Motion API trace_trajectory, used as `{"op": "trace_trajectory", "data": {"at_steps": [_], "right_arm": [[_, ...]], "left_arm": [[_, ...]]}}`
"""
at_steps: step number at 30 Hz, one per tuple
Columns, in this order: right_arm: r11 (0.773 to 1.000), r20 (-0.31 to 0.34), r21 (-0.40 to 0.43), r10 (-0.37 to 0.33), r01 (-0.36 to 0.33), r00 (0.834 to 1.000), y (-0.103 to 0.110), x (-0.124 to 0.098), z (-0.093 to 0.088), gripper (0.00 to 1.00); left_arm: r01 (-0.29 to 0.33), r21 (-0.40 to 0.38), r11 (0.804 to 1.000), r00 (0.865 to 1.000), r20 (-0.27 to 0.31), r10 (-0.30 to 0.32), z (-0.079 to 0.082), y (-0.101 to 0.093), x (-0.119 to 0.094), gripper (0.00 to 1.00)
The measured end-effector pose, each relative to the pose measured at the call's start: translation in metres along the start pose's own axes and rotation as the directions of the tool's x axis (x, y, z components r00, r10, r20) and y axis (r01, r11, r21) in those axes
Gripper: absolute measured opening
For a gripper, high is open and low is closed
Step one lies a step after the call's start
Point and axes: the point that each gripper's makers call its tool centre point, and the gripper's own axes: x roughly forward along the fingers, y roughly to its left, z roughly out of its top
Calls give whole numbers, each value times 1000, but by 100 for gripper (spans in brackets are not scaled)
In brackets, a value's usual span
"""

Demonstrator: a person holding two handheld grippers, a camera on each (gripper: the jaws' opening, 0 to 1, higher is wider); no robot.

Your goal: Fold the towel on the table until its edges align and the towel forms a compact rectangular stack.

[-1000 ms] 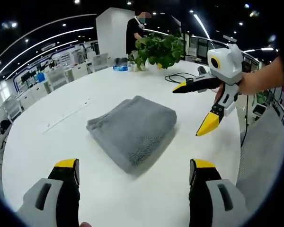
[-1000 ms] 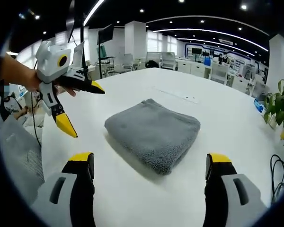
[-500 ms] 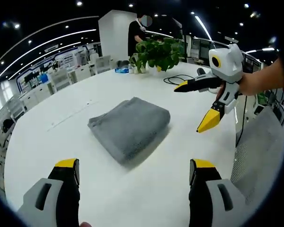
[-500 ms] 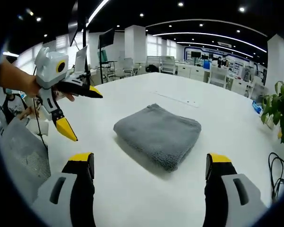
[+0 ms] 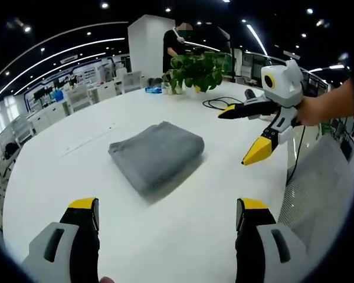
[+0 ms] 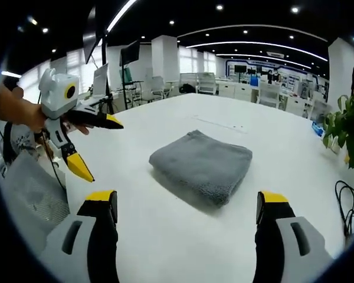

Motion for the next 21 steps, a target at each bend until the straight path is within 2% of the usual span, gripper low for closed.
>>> {"op": "trace_trajectory", "data": {"at_steps": [6,13,21], "right_arm": [[1000,12,11,-14,14,1000,1,-8,-4,99],[1000,10,21,-19,18,1000,14,-18,-14,99],[999,13,22,-24,24,1000,20,-28,-20,99]], "left_arm": [[-24,-27,999,1000,12,24,-5,-2,-10,99],[-46,-61,997,999,20,48,-14,-8,-23,99],[-64,-64,996,997,34,66,-21,-17,-36,99]]}}
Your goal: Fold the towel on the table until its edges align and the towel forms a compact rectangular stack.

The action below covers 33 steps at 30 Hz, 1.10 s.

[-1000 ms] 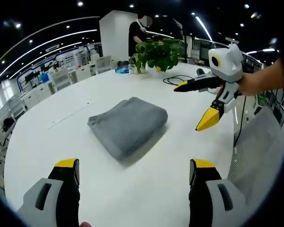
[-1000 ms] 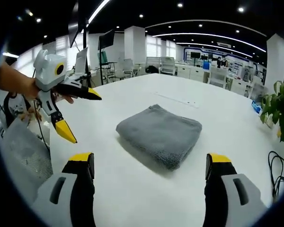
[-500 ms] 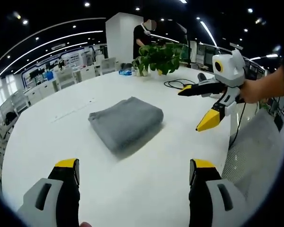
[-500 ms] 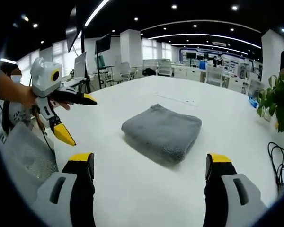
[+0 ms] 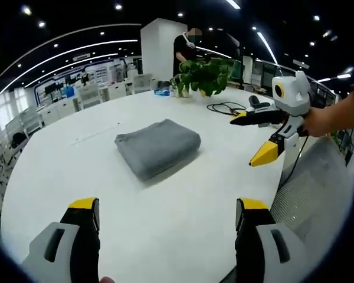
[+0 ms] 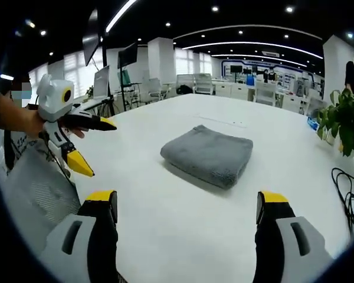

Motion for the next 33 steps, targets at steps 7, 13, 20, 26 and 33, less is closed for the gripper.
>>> {"op": "trace_trajectory", "data": {"at_steps": [7,13,20,26,33], "right_arm": [[1000,17,4,-21,21,1000,3,-15,-2,99],[998,48,20,-60,60,997,3,-30,2,99],[997,72,24,-77,75,994,6,-39,11,99],[996,88,40,-87,84,992,7,-43,11,99],[997,111,38,-69,65,991,14,-42,13,99]], "left_arm": [[-38,-4,999,999,28,38,-1,-5,-11,99],[-59,-12,998,997,53,60,-1,-7,-21,99],[-91,-17,996,994,53,92,-8,-7,-31,99],[-117,1,993,991,60,117,-9,-6,-40,99],[-154,-17,988,985,72,155,-11,1,-48,99]]}}
